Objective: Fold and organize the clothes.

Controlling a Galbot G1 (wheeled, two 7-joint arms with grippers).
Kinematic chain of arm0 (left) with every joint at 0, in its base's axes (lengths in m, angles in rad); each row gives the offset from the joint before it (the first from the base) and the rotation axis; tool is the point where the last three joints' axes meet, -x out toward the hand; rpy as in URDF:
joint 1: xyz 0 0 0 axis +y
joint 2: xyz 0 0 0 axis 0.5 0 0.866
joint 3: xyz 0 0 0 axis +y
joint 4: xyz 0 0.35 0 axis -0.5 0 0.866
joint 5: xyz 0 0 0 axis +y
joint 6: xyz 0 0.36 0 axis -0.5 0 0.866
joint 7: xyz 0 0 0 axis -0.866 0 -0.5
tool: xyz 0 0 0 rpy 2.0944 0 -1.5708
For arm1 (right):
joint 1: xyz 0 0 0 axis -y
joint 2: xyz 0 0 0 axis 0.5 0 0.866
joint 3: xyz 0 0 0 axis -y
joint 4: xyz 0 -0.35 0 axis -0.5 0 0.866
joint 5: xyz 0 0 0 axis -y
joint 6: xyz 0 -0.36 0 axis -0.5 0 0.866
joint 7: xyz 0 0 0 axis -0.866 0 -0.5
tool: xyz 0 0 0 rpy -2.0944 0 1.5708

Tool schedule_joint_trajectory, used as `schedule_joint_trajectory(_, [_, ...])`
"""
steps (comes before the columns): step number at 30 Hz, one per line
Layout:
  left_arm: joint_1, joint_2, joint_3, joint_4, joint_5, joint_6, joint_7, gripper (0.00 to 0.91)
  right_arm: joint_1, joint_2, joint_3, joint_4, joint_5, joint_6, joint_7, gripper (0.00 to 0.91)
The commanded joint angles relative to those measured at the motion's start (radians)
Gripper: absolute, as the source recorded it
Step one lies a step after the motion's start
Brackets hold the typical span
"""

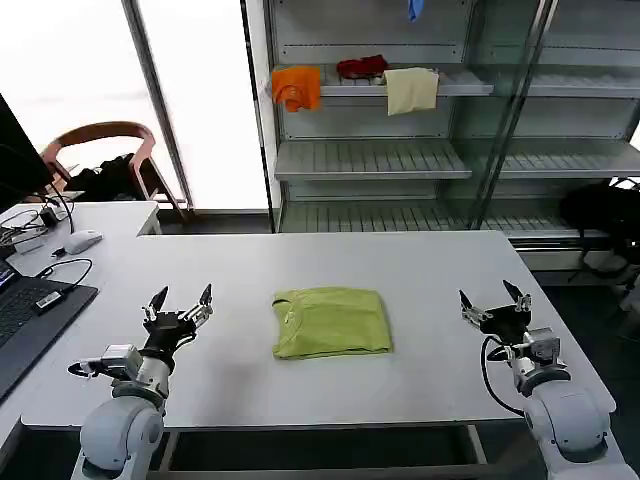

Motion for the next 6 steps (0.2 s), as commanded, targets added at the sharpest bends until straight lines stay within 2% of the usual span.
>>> schedule_joint_trajectory(1, [0.002, 0.006, -0.003, 0.017, 0.031, -0.023, -0.006, 0.907, 0.012, 0.014, -0.003, -0.004, 0.023, -0.003, -0.029, 0.907])
schedule_joint_trajectory(5, [0.008, 0.01, 0.0, 0.008, 0.029, -0.003, -0.003, 0.907, 0.016, 0.023, -0.013, 0.004, 0.036, -0.05, -0.025, 0.907])
schedule_joint_trajectory(6, [0.01, 0.012, 0.0, 0.009, 0.028, -0.004, -0.002, 0.907, 0.015, 0.024, -0.018, 0.001, 0.044, -0.037, -0.011, 0.907])
